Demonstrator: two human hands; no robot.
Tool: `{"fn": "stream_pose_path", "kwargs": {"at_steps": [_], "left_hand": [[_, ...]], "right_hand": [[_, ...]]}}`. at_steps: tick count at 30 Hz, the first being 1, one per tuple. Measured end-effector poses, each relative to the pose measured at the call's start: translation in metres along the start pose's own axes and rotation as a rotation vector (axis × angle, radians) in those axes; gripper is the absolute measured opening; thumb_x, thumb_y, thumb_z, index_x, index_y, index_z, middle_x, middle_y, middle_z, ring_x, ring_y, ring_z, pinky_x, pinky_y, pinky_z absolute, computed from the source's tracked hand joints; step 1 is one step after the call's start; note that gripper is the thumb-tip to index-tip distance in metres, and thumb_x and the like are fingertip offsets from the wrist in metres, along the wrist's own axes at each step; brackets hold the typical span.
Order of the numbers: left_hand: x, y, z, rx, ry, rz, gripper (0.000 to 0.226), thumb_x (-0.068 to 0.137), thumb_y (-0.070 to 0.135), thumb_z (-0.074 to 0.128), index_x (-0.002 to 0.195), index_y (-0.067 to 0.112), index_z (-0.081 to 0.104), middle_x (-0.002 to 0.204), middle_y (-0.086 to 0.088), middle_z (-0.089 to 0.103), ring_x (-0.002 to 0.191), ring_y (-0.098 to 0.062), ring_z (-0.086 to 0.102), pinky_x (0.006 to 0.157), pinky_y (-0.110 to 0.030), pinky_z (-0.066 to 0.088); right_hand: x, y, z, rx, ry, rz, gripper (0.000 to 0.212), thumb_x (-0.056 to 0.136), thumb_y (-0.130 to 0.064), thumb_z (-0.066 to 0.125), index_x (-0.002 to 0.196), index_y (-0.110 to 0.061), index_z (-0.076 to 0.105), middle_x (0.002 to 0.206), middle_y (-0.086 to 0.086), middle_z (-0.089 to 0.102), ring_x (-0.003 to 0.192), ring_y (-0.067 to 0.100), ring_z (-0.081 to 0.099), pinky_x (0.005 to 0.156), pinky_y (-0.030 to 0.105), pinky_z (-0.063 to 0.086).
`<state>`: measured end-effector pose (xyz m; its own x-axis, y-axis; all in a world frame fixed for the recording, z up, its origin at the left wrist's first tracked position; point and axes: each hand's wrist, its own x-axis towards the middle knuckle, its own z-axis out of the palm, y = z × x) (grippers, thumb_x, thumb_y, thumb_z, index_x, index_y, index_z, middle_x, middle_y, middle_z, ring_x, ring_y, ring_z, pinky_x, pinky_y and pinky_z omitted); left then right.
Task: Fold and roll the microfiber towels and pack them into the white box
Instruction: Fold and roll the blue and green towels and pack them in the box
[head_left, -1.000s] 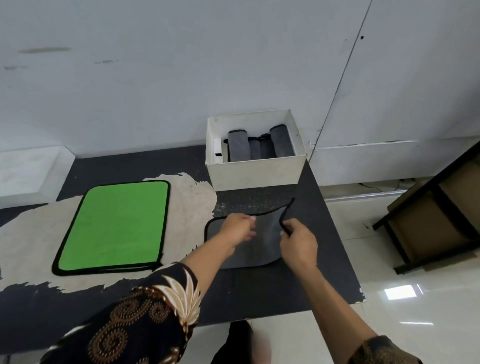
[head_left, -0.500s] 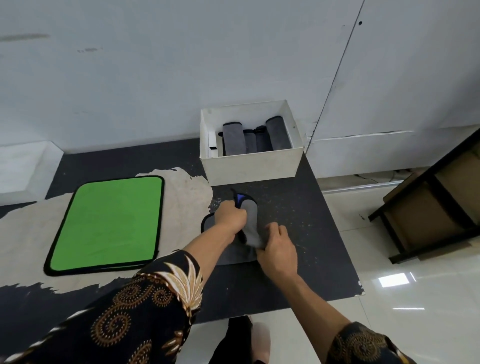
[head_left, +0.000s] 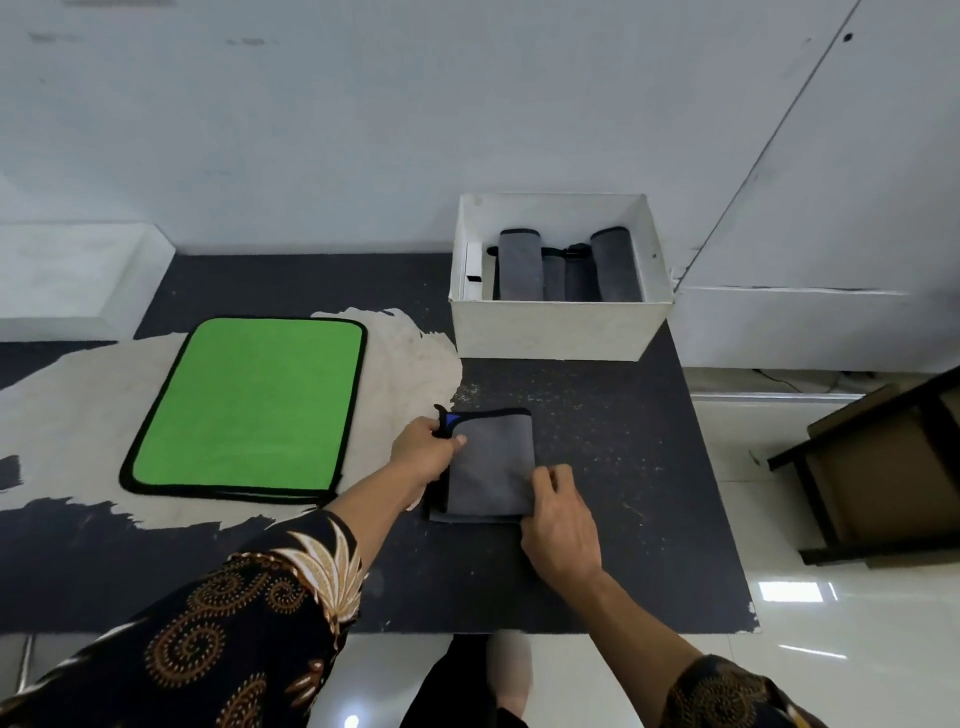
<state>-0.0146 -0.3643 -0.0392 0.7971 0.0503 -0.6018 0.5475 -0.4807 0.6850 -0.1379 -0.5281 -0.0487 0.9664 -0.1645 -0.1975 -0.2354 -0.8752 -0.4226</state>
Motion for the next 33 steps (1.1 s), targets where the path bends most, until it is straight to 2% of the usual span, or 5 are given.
{"fn": "stream_pose_path", "kwargs": {"at_steps": [4, 9, 21, 29, 33], "left_hand": [[-0.005, -0.012, -0.002, 0.082, -0.098, 0.008, 0.071, 0.078, 0.007, 0.077, 0.139, 0.012, 0.039, 0.112, -0.011, 0.061, 0.103, -0.026, 0.061, 0.079, -0.035, 0.054], [-0.011, -0.012, -0.011, 0.086, 0.023, 0.143, 0.059, 0.082, -0.003, 0.063, 0.135, 0.017, 0.048, 0.087, 0.002, 0.062, 0.079, -0.009, 0.059, 0.06, -0.02, 0.043], [-0.017, -0.021, -0.014, 0.19, 0.034, 0.188, 0.056, 0.081, -0.004, 0.06, 0.133, 0.015, 0.051, 0.083, 0.005, 0.061, 0.083, -0.015, 0.06, 0.07, -0.025, 0.046], [-0.017, -0.03, -0.013, 0.274, 0.134, 0.241, 0.059, 0.084, 0.005, 0.065, 0.14, 0.012, 0.047, 0.111, -0.006, 0.061, 0.095, -0.021, 0.062, 0.086, -0.029, 0.049], [-0.03, -0.025, -0.005, 0.526, 0.313, 0.508, 0.064, 0.088, 0.021, 0.065, 0.146, 0.015, 0.039, 0.137, -0.008, 0.045, 0.121, -0.025, 0.049, 0.099, -0.038, 0.045]], "right_hand": [[0.002, 0.001, 0.0, 0.008, -0.028, -0.024, 0.031, 0.09, -0.012, 0.057, 0.118, -0.017, 0.044, 0.122, 0.005, 0.038, 0.096, 0.022, 0.056, 0.08, 0.03, 0.052], [0.001, 0.003, 0.0, -0.044, -0.034, -0.124, 0.035, 0.089, -0.01, 0.057, 0.122, -0.016, 0.048, 0.127, 0.006, 0.037, 0.102, 0.021, 0.054, 0.083, 0.028, 0.051], [0.002, 0.009, 0.002, -0.074, -0.08, -0.212, 0.032, 0.093, -0.015, 0.054, 0.123, -0.02, 0.048, 0.134, 0.004, 0.032, 0.109, 0.018, 0.05, 0.087, 0.027, 0.052], [0.001, 0.022, -0.005, -0.057, -0.088, -0.319, 0.038, 0.09, -0.049, 0.056, 0.119, -0.027, 0.048, 0.131, -0.003, 0.031, 0.111, 0.012, 0.047, 0.087, 0.026, 0.051], [0.003, 0.014, -0.013, 0.002, 0.089, -0.353, 0.047, 0.093, -0.06, 0.041, 0.119, -0.023, 0.057, 0.13, 0.0, 0.04, 0.113, 0.015, 0.046, 0.089, 0.032, 0.049]]}}
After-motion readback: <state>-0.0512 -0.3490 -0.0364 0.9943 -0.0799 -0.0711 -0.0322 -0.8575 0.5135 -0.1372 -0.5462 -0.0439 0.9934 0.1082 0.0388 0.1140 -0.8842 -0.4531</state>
